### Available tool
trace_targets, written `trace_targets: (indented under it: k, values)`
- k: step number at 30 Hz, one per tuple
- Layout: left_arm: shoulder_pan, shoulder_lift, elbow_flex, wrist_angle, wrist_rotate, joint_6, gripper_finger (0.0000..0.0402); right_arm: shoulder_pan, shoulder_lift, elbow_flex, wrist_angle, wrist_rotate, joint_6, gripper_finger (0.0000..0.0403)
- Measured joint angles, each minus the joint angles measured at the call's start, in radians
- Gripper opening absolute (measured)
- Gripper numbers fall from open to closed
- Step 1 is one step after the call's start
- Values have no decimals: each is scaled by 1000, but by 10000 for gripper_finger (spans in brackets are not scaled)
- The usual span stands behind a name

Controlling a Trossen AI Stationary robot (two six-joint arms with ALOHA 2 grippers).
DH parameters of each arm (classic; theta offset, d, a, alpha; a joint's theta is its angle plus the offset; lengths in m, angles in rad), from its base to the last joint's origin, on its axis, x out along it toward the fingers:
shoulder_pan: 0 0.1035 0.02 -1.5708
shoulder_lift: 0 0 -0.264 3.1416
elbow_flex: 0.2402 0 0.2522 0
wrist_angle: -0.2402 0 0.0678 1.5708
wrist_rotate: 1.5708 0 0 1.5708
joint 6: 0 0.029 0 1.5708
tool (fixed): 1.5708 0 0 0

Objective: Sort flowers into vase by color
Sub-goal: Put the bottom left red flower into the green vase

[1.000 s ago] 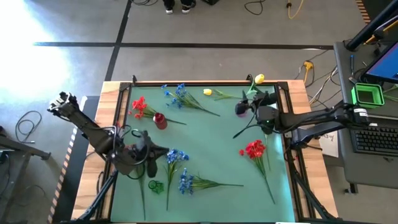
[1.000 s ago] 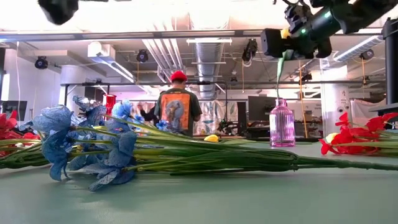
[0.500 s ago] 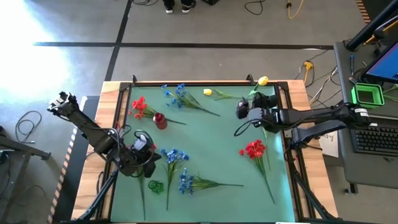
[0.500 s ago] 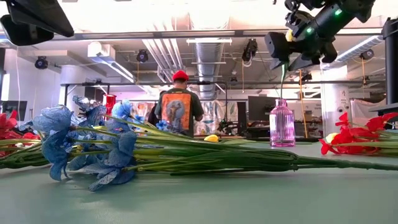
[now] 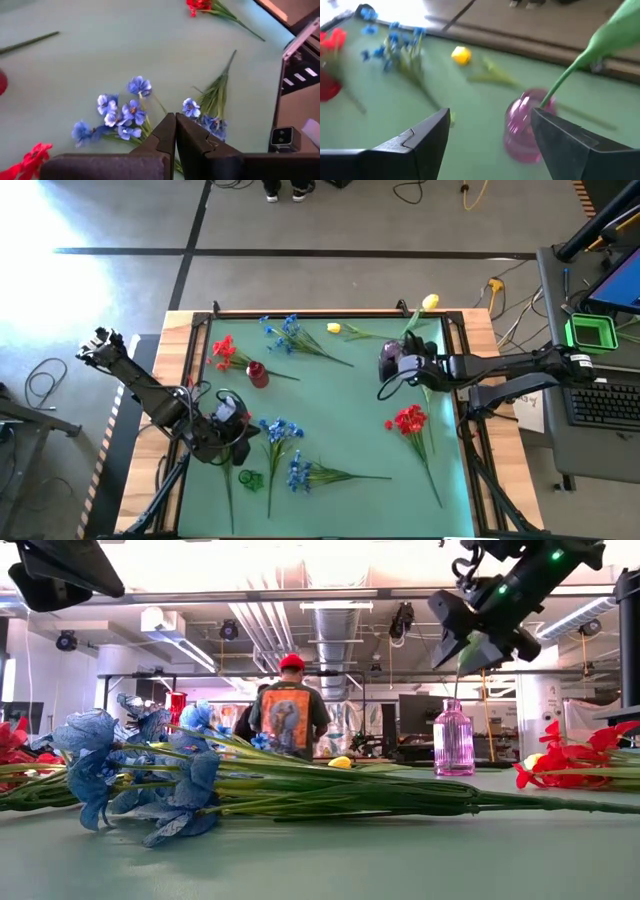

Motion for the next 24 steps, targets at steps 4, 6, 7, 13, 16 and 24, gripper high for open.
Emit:
trace_targets:
  k: [4,6,7,13,16,24]
  values:
    - [0,3,0,72,-7,84,0,10,0,0,-44,-120,53,260]
    - [0,8,0,121,-18,142,0,23,0,0,-52,-188,70,256]
    - [0,11,0,145,-19,179,0,31,0,0,-52,-222,73,255]
    - [0,21,0,242,-19,344,0,102,0,0,-48,-318,88,246]
    - [0,23,0,243,-19,355,0,136,0,0,-48,-337,88,245]
    - [-2,20,0,189,211,-66,0,194,2,30,-44,-393,83,244]
